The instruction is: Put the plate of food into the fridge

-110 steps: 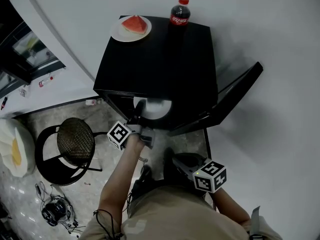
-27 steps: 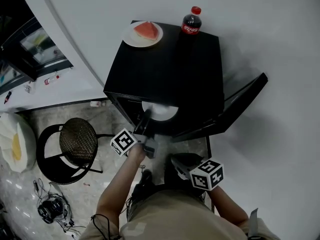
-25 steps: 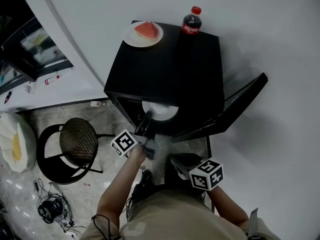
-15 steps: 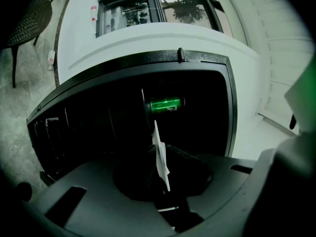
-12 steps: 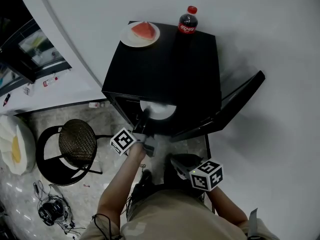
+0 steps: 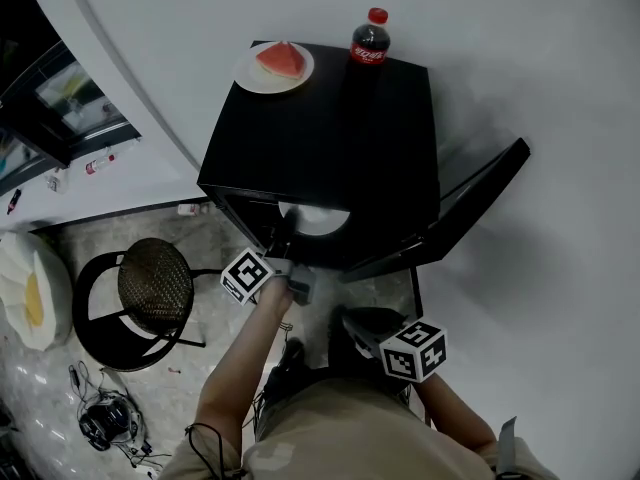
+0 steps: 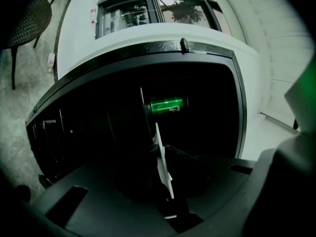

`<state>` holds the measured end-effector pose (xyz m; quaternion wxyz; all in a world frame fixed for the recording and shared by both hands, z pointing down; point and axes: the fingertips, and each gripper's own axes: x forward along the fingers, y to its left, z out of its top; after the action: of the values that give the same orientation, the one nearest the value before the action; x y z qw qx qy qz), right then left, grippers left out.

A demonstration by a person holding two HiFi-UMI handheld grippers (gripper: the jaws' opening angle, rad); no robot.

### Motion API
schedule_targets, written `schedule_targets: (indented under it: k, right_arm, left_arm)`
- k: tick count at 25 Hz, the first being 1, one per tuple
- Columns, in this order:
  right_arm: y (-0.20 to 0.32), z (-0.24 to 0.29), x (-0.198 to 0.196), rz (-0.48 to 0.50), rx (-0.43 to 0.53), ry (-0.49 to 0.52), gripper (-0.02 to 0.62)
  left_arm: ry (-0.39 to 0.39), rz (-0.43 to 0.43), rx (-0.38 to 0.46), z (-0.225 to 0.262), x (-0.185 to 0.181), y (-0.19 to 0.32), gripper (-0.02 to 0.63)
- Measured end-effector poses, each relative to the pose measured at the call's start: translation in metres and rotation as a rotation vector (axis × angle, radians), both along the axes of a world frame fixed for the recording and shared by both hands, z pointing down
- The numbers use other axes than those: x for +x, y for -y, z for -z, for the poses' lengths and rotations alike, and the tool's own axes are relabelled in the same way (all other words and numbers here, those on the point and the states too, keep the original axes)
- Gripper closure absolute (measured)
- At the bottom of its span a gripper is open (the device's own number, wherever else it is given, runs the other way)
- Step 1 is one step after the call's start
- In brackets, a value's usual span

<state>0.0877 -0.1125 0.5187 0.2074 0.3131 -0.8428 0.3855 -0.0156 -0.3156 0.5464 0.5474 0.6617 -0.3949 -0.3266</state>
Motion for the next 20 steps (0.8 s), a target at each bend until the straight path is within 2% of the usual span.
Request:
schedule_targets:
  k: [5,7,9,17,20]
  right_arm:
    - [-0.001,-0.001,0.002,0.004,-0.004,0.000,0.572]
    - [0.000,0.000,0.003,0.002,-0.004,0.000,0.572]
    - [0.001,0.000,0.003,0.001,-0.004,0.003,0.572]
    - [0.000,0.000,-0.007,0.018,-0.002,0.003,0.572]
    - [-0.001,-0.001,-0.006,0.012,-0.001,-0.001,0.572]
  left_arm:
    - [0.000,0.003,0.030,0.006,-0.001,0.003,0.549]
    - [0.008,0.007,0.033,0.006,-0.005,-0.001,0.495]
    - [0.009,0.006,0.025,0.002,-0.009,-0.009,0.491]
    - [0.009,-0.039,0.004,-0.005,0.003,-0.028,0.497]
    - [-0.002,-0.046,0.030,0.001,0.006,-0.025,0.543]
